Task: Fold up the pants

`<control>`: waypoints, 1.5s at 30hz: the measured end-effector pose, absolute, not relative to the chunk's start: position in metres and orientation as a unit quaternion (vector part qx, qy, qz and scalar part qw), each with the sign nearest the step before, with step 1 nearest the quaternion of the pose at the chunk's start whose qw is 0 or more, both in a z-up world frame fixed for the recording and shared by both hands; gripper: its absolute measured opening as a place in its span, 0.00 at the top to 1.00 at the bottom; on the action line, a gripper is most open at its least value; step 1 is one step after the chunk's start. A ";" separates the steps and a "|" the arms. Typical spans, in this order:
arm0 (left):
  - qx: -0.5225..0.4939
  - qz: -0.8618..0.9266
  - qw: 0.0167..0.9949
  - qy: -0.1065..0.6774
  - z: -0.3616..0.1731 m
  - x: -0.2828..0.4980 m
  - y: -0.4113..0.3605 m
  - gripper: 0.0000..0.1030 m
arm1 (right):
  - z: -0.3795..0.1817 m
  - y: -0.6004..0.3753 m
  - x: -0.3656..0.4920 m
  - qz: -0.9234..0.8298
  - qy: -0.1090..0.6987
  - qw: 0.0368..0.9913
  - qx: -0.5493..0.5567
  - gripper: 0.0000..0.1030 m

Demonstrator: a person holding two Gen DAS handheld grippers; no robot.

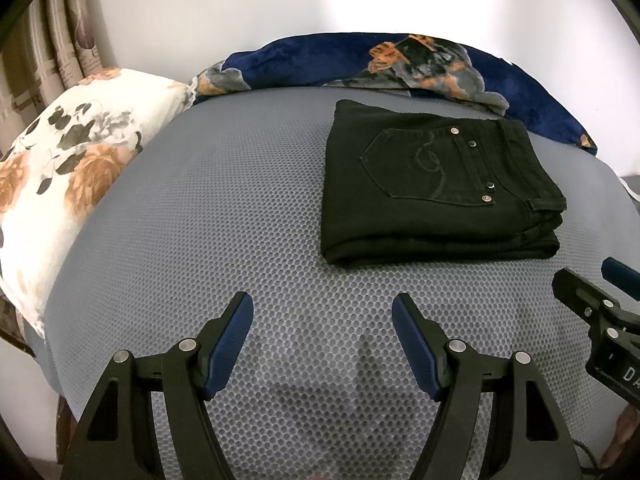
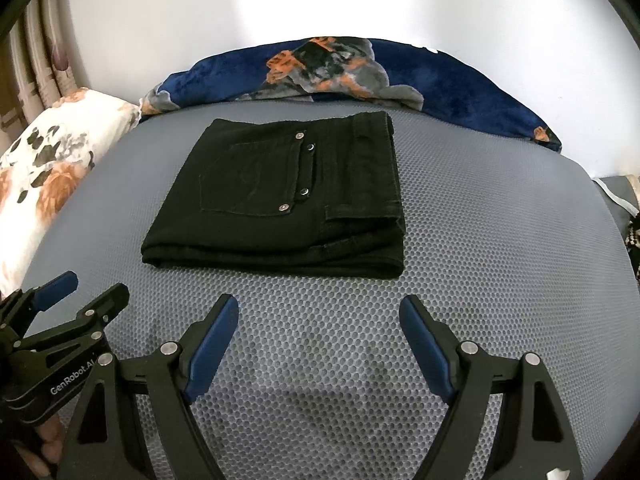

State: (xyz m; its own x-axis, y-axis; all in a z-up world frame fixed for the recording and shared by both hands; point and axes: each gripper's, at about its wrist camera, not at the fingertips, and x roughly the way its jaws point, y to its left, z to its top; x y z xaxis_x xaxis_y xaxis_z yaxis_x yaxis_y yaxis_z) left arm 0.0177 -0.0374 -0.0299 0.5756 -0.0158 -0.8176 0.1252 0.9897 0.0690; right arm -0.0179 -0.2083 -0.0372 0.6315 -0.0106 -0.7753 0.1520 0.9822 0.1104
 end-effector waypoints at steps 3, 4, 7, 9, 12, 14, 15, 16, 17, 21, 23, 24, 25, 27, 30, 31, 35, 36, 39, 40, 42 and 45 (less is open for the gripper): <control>0.061 -0.040 0.886 0.458 -0.030 0.018 -0.037 0.30 | -0.039 -0.208 -0.017 -0.043 0.430 0.898 0.080 0.22; 0.062 -0.040 0.886 0.458 -0.030 0.018 -0.037 0.30 | -0.039 -0.207 -0.016 -0.043 0.430 0.898 0.080 0.22; 0.062 -0.039 0.886 0.458 -0.030 0.017 -0.037 0.30 | -0.040 -0.207 -0.015 -0.042 0.431 0.898 0.080 0.22; 0.063 -0.040 0.886 0.458 -0.030 0.018 -0.036 0.30 | -0.040 -0.206 -0.015 -0.042 0.432 0.898 0.078 0.22; 0.065 -0.040 0.886 0.457 -0.030 0.019 -0.035 0.30 | -0.040 -0.206 -0.015 -0.042 0.432 0.897 0.080 0.22; 0.066 -0.040 0.886 0.457 -0.030 0.020 -0.036 0.30 | -0.040 -0.206 -0.015 -0.042 0.433 0.897 0.080 0.22; 0.068 -0.040 0.886 0.457 -0.030 0.020 -0.036 0.30 | -0.040 -0.206 -0.015 -0.042 0.433 0.897 0.079 0.22; 0.068 -0.041 0.886 0.456 -0.029 0.020 -0.036 0.30 | -0.040 -0.206 -0.015 -0.042 0.433 0.897 0.079 0.22; 0.068 -0.041 0.887 0.455 -0.029 0.020 -0.036 0.30 | -0.040 -0.205 -0.015 -0.042 0.433 0.897 0.079 0.22; 0.071 -0.041 0.887 0.455 -0.030 0.021 -0.037 0.30 | -0.041 -0.205 -0.014 -0.042 0.434 0.896 0.079 0.22; 0.070 -0.040 0.887 0.455 -0.030 0.020 -0.037 0.30 | -0.042 -0.205 -0.014 -0.040 0.435 0.896 0.079 0.22; 0.070 -0.041 0.887 0.455 -0.030 0.020 -0.037 0.30 | -0.042 -0.205 -0.014 -0.039 0.435 0.896 0.079 0.22; 0.070 -0.040 0.886 0.456 -0.030 0.020 -0.038 0.30 | -0.043 -0.205 -0.013 -0.039 0.436 0.896 0.079 0.22; 0.070 -0.039 0.886 0.456 -0.030 0.019 -0.039 0.30 | -0.043 -0.205 -0.013 -0.038 0.437 0.895 0.078 0.22; 0.072 -0.039 0.886 0.456 -0.030 0.021 -0.039 0.30 | -0.043 -0.205 -0.013 -0.037 0.437 0.895 0.078 0.22; 0.072 -0.040 0.886 0.456 -0.030 0.021 -0.039 0.30 | -0.043 -0.205 -0.014 -0.037 0.437 0.895 0.078 0.22; 0.072 -0.040 0.886 0.456 -0.030 0.021 -0.039 0.30 | -0.044 -0.205 -0.014 -0.038 0.438 0.895 0.079 0.22; 0.072 -0.039 0.886 0.456 -0.030 0.021 -0.039 0.30 | -0.044 -0.205 -0.013 -0.038 0.438 0.895 0.078 0.22; 0.072 -0.039 0.886 0.456 -0.030 0.021 -0.039 0.30 | -0.045 -0.205 -0.014 -0.037 0.438 0.895 0.078 0.22; 0.072 -0.040 0.886 0.456 -0.030 0.021 -0.039 0.30 | -0.045 -0.205 -0.014 -0.038 0.438 0.895 0.078 0.22; 0.072 -0.039 0.886 0.456 -0.030 0.021 -0.040 0.30 | -0.046 -0.205 -0.014 -0.038 0.440 0.894 0.077 0.22; 0.072 -0.039 0.886 0.456 -0.030 0.021 -0.039 0.30 | -0.047 -0.205 -0.014 -0.038 0.440 0.894 0.077 0.22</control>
State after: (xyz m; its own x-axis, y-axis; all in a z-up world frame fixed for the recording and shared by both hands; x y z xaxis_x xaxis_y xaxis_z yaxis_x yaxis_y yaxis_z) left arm 0.0206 -0.0392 -0.0303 0.5807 -0.0046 -0.8141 0.1351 0.9867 0.0908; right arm -0.0143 -0.2047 -0.0468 0.6090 -0.0009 -0.7931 0.1364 0.9852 0.1037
